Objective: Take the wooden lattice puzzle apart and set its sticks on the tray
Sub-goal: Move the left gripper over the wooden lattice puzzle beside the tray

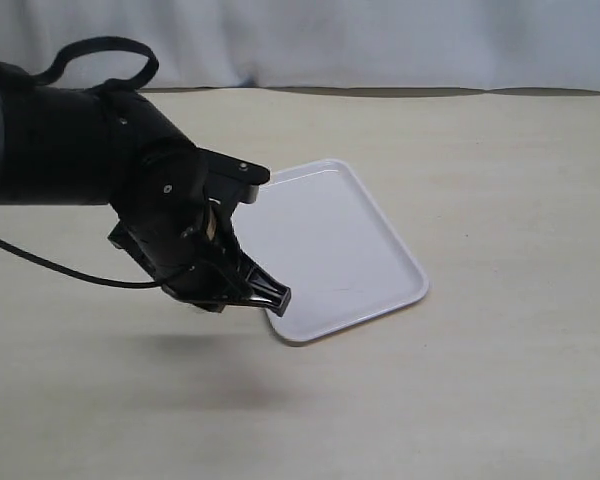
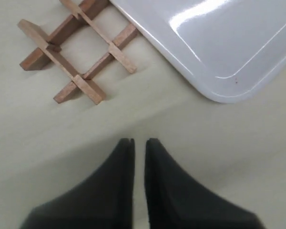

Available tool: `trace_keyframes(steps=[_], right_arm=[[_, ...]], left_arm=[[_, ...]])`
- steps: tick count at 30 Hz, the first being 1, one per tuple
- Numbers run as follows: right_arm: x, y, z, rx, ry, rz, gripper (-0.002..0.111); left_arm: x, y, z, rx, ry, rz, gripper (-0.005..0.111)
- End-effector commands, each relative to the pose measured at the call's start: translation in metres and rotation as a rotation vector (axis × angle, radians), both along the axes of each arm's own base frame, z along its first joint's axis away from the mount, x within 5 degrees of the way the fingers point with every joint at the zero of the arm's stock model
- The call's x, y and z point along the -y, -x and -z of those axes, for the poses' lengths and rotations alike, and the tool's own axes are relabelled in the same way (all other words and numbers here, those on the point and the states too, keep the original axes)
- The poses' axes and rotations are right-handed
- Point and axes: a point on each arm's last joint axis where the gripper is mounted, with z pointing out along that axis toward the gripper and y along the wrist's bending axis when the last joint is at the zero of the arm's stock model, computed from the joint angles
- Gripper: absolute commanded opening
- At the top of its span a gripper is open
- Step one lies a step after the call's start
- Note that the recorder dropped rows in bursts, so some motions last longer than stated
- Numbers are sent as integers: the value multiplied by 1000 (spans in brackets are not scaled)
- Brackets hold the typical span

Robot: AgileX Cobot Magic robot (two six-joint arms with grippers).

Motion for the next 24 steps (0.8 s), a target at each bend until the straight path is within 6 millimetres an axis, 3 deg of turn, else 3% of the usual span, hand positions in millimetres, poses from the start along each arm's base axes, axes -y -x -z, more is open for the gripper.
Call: trace_keyframes(steps=[1, 5, 14, 20, 24], right_arm=[[0, 0, 1, -3, -1, 6, 6], [0, 0, 1, -3, -1, 6, 6], [0, 0, 1, -3, -1, 6, 6], [0, 0, 1, -3, -1, 6, 6], [0, 0, 1, -3, -1, 6, 6]], left_arm=[[7, -2, 2, 3, 52, -28, 31], [11, -4, 1, 16, 109, -69, 50], [14, -7, -1, 32, 178, -191, 49], [14, -8, -1, 32, 189, -216, 40], [15, -9, 8, 15, 168, -218, 40]])
